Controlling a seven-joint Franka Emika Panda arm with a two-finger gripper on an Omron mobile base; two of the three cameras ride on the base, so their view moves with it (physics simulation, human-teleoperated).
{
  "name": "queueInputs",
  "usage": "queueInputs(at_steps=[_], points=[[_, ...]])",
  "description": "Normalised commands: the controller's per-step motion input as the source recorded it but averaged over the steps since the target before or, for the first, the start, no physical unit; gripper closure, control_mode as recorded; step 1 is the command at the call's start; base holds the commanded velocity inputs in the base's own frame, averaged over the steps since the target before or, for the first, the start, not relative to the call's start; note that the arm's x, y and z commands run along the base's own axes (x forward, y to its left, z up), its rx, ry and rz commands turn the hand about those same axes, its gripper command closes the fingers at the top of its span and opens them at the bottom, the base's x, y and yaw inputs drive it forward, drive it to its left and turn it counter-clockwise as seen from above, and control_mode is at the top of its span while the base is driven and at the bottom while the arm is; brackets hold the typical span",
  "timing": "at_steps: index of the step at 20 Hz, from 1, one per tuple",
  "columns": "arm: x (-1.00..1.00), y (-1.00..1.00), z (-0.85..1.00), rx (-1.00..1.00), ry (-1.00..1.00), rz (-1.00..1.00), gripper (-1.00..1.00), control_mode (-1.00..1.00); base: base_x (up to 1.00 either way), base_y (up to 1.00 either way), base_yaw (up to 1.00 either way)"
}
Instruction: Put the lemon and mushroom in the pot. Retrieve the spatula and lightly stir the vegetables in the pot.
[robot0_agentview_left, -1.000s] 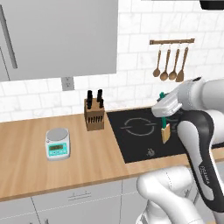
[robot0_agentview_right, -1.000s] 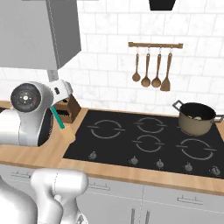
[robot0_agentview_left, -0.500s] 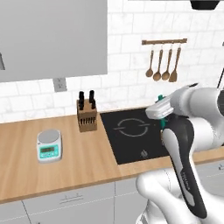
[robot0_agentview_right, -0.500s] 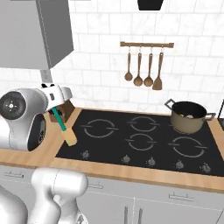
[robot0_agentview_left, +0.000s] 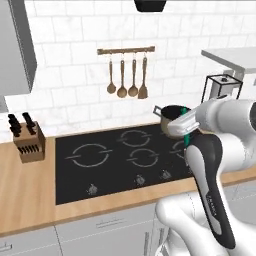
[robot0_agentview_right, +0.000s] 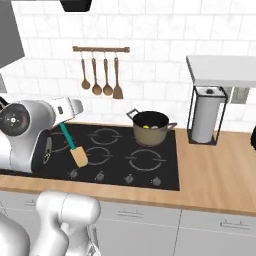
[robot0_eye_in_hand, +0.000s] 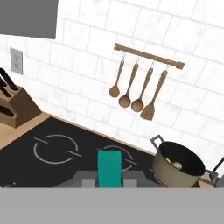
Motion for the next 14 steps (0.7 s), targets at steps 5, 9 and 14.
queueInputs(at_steps=[5, 9, 14], points=[[0.0, 0.0, 0.0, 0.0, 0.0, 0.0, 1.0, 1.0, 0.28, -0.9, 0.0], [0.0, 0.0, 0.0, 0.0, 0.0, 0.0, 1.0, 1.0, 0.29, -0.88, 0.01], [0.0, 0.0, 0.0, 0.0, 0.0, 0.0, 1.0, 1.0, 0.76, -0.24, 0.13]])
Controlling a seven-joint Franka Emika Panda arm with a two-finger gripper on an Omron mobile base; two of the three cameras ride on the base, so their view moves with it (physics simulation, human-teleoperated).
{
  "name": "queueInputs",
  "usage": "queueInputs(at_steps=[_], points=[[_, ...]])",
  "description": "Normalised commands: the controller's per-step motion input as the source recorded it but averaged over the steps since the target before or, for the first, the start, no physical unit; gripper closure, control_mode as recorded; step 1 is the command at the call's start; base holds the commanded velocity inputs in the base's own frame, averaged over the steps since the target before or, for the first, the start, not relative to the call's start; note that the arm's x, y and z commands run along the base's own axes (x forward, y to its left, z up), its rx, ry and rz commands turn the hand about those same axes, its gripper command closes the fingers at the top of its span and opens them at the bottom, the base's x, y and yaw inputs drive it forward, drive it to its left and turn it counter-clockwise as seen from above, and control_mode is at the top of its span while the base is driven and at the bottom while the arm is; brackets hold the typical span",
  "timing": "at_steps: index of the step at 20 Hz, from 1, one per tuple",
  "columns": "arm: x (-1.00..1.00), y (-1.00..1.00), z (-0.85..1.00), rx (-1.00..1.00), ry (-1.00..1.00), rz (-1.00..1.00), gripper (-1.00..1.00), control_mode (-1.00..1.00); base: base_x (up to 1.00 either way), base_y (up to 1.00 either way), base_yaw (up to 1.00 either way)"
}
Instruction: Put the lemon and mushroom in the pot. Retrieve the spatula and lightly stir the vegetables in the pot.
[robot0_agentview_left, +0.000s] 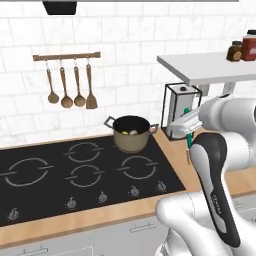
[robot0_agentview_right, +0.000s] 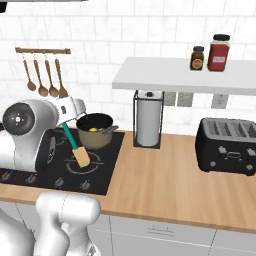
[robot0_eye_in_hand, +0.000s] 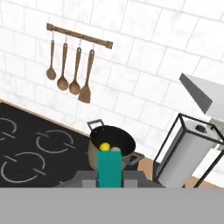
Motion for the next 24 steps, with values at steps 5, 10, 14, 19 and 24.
queueInputs(at_steps=[5, 10, 14, 19, 24], points=[[0.0, 0.0, 0.0, 0.0, 0.0, 0.0, 1.0, 1.0, 0.99, -0.01, 0.27], [0.23, 0.0, 0.19, 0.07, -0.01, 0.16, 1.0, -1.0, 0.3, 0.0, 0.15], [0.5, 0.09, 0.39, 0.06, -0.07, 0.24, 1.0, -1.0, 0.0, 0.0, 0.0], [0.95, 0.33, 0.21, 0.0, -0.05, 0.16, 1.0, -1.0, 0.0, 0.0, 0.0], [0.88, 0.45, 0.0, -0.01, -0.04, 0.06, 1.0, -1.0, 0.0, 0.0, 0.0]])
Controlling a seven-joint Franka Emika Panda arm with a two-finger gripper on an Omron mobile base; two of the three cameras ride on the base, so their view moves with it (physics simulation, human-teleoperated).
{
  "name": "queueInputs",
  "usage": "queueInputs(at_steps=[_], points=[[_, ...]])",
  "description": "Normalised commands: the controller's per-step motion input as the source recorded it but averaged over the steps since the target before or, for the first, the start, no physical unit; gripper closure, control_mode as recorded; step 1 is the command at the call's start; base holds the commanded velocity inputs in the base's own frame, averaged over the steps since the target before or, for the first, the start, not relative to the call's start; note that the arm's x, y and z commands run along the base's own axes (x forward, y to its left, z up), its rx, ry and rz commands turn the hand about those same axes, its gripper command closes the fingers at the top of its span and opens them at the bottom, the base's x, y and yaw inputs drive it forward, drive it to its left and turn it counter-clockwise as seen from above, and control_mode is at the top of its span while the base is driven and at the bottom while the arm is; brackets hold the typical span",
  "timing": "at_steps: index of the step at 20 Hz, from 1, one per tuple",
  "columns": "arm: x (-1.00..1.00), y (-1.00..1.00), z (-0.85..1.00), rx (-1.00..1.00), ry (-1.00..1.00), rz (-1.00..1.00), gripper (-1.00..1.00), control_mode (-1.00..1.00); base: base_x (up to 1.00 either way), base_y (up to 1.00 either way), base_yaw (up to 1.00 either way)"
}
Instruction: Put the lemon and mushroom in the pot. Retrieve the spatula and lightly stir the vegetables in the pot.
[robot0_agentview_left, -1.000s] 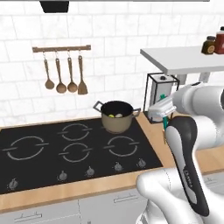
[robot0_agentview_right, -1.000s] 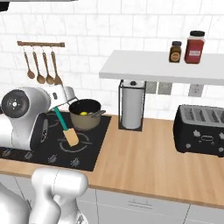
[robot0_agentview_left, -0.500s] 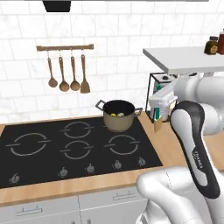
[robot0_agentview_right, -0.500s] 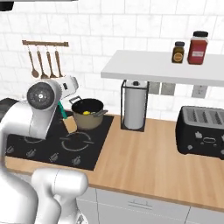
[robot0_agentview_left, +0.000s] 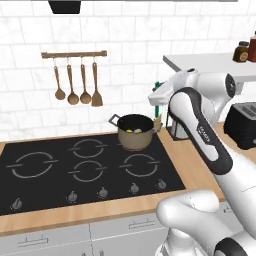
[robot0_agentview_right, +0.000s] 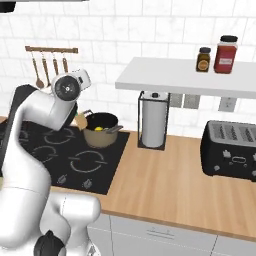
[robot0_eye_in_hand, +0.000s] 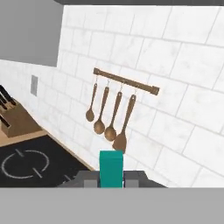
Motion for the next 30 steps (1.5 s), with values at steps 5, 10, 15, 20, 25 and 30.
queueInputs(at_steps=[5, 10, 15, 20, 25, 30], points=[[0.8, 0.41, -0.29, -0.1, -0.02, 0.0, 1.0, -1.0, 0.0, 0.0, 0.0], [0.46, 0.22, -0.33, -0.1, 0.0, -0.05, 1.0, -1.0, 0.0, 0.0, 0.0], [0.35, 0.26, -0.07, 0.0, 0.0, -0.22, 1.0, -1.0, 0.0, 0.0, 0.0], [0.43, 0.09, -0.09, 0.01, 0.01, -0.18, 1.0, -1.0, 0.0, 0.0, 0.0], [0.19, -0.01, -0.24, 0.04, 0.03, -0.09, 1.0, -1.0, 0.0, 0.0, 0.0], [0.18, -0.06, -0.27, 0.06, 0.02, -0.03, 1.0, -1.0, 0.0, 0.0, 0.0]])
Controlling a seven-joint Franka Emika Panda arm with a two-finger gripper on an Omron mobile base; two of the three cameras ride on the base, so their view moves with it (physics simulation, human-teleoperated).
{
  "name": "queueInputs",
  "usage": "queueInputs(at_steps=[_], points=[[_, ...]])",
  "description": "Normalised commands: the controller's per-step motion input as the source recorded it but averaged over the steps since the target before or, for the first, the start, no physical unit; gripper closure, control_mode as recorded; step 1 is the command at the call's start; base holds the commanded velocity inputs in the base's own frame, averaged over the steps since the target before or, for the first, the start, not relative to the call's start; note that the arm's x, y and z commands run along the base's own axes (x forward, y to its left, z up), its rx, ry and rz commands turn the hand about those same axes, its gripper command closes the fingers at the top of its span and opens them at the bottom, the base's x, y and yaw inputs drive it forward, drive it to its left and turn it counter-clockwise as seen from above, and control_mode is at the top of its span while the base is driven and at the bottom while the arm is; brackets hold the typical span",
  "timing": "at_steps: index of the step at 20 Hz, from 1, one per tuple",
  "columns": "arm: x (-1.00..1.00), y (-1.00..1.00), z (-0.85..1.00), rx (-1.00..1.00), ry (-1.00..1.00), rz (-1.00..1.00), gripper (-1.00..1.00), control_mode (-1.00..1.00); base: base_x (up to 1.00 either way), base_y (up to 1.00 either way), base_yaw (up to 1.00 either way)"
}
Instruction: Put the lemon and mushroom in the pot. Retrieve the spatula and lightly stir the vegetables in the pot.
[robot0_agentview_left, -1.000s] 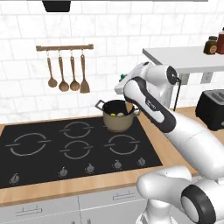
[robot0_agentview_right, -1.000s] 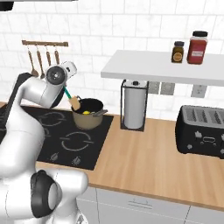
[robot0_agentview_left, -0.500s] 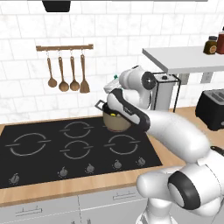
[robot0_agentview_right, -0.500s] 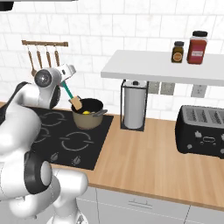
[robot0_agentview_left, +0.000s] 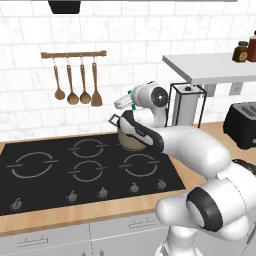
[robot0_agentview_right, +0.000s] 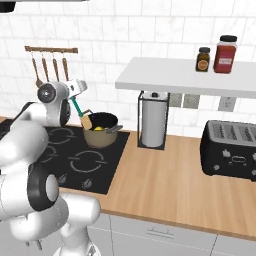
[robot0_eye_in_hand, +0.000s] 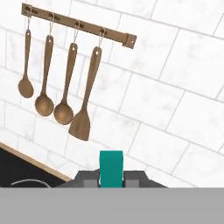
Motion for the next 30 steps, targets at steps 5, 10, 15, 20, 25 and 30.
queueInputs(at_steps=[5, 10, 15, 20, 25, 30], points=[[0.4, -0.19, -0.17, 0.01, 0.0, 0.0, 1.0, -1.0, 0.0, 0.0, 0.0], [0.24, -0.19, -0.02, 0.0, 0.0, 0.0, 1.0, -1.0, 0.0, 0.0, 0.0], [0.46, 0.0, -0.08, 0.0, 0.0, 0.0, 1.0, -1.0, 0.0, 0.0, 0.0], [0.43, 0.0, -0.31, 0.0, 0.0, 0.0, 1.0, -1.0, 0.0, 0.0, 0.0], [0.19, 0.0, -0.51, 0.0, 0.0, 0.0, 1.0, -1.0, 0.0, 0.0, 0.0], [0.4, 0.0, -0.38, 0.0, 0.0, 0.0, 1.0, -1.0, 0.0, 0.0, 0.0]])
